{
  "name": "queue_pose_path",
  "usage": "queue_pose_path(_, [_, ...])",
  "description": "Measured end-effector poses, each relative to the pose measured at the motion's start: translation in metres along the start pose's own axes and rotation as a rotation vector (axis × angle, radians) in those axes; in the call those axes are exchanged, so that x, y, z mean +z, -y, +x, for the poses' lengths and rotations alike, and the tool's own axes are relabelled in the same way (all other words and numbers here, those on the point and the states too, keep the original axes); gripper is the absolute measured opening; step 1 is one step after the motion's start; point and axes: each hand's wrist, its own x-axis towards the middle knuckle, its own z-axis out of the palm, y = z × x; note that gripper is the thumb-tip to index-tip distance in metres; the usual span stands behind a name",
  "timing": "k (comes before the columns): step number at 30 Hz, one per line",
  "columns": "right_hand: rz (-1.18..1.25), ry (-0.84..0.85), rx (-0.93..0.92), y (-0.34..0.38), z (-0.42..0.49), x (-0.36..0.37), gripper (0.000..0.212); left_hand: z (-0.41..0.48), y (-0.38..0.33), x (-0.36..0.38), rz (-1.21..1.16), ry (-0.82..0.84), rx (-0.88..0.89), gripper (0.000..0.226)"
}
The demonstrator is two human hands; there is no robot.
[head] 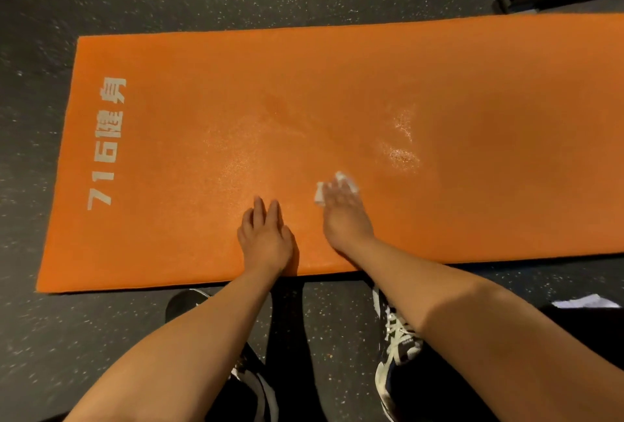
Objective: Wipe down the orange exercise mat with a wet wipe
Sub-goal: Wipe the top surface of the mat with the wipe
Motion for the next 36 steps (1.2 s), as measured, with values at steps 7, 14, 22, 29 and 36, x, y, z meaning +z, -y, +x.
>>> queue_pose_path(7, [0.04, 0.082, -0.234, 0.056, 0.02, 0.013, 0.066, 0.017, 0.01, -0.004, -0.014, 0.039, 0.014, 0.059])
queue_pose_path(14, [0.023, -0.002, -0.138, 0.044, 0.036, 0.0, 0.072, 0.018, 0.012, -0.009, 0.016, 0.084, 0.014, 0.061])
queue_pose_path(22, [0.018, 0.072, -0.268, 0.049, 0.011, 0.014, 0.066, 0.013, 0.01, -0.011, 0.042, 0.146, 0.033, 0.061])
queue_pose_path(29, [0.06, 0.039, -0.105, 0.064, -0.025, 0.025, 0.066, 0.003, 0.004, -0.008, 0.063, 0.211, 0.029, 0.062])
queue_pose_path(36, [0.055, -0.025, 0.06, 0.045, -0.031, 0.017, 0.068, -0.004, 0.005, -0.001, 0.112, 0.233, 0.044, 0.061])
